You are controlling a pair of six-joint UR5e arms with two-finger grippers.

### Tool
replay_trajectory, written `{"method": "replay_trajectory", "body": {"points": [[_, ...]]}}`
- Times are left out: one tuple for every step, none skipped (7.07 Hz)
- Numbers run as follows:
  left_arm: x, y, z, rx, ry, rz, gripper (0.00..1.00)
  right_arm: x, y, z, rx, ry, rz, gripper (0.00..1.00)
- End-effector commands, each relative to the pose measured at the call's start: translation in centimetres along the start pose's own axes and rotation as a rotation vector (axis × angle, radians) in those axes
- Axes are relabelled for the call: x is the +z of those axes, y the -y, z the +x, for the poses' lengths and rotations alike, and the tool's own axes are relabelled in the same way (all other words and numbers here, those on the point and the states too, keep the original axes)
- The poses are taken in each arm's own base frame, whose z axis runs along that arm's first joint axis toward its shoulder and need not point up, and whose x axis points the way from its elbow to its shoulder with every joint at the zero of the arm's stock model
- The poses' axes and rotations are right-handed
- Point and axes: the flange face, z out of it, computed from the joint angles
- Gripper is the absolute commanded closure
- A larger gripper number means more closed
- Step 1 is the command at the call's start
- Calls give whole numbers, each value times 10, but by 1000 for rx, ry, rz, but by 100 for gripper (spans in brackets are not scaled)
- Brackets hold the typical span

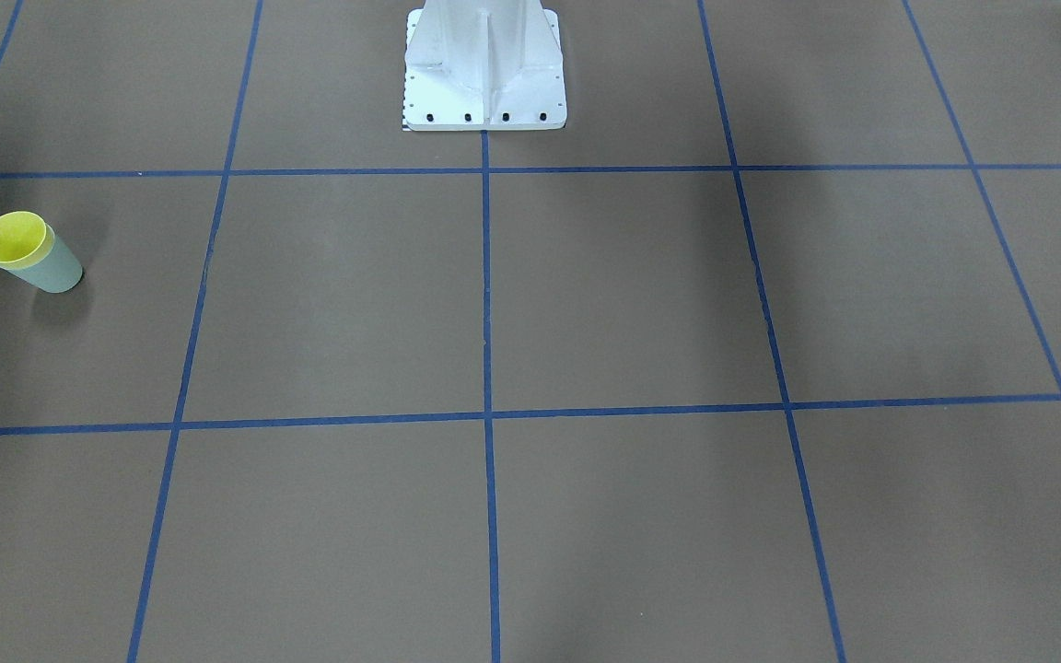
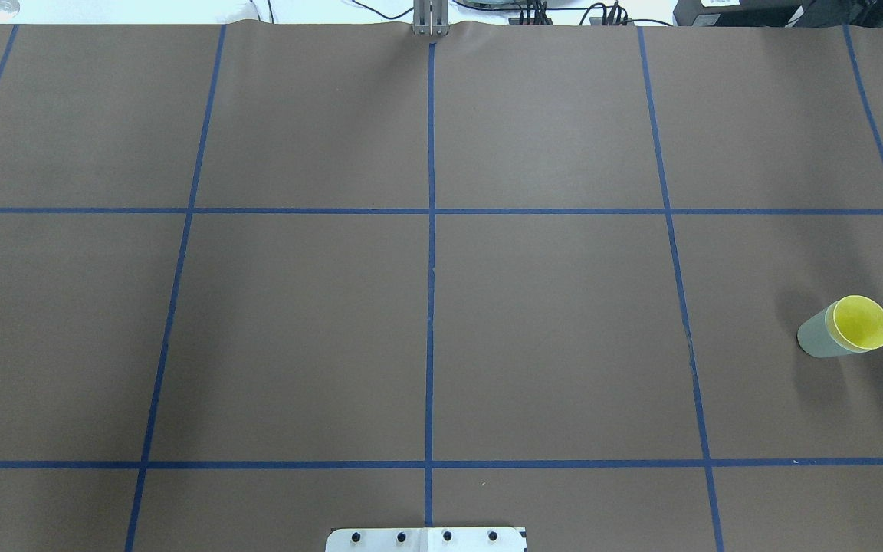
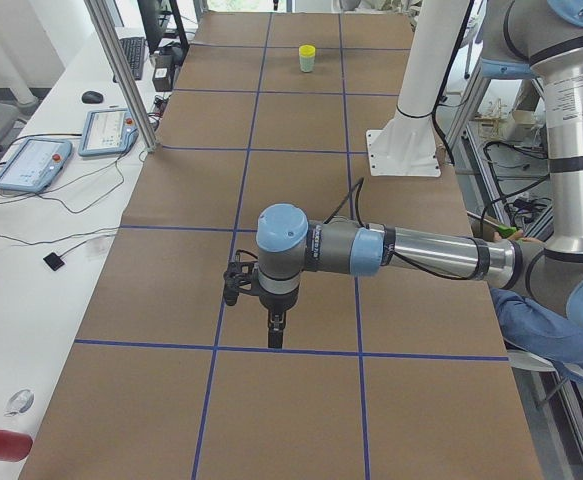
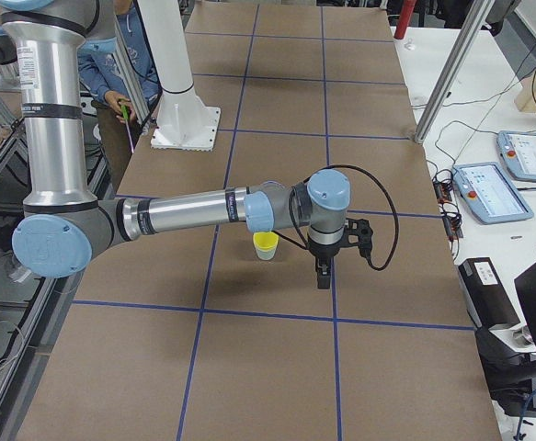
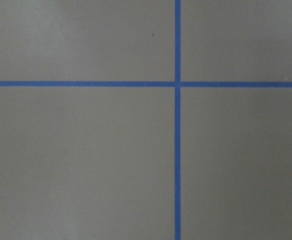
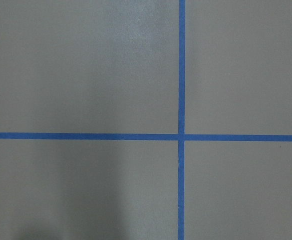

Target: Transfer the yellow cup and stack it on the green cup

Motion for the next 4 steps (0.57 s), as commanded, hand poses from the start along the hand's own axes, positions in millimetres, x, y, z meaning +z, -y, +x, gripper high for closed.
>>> {"method": "replay_trajectory", "body": {"points": [[0, 0, 6, 25, -51, 7, 0, -2, -6, 2, 10, -31, 5, 0], [-15, 9, 26, 36, -150, 26, 0, 5, -17, 10, 23, -34, -13, 0], [-15, 8, 24, 29, -155, 27, 0, 5, -21, 12, 23, -32, -14, 0], [-17, 8, 26, 36, -153, 35, 0, 2, -21, 9, 22, -29, -8, 0]]}}
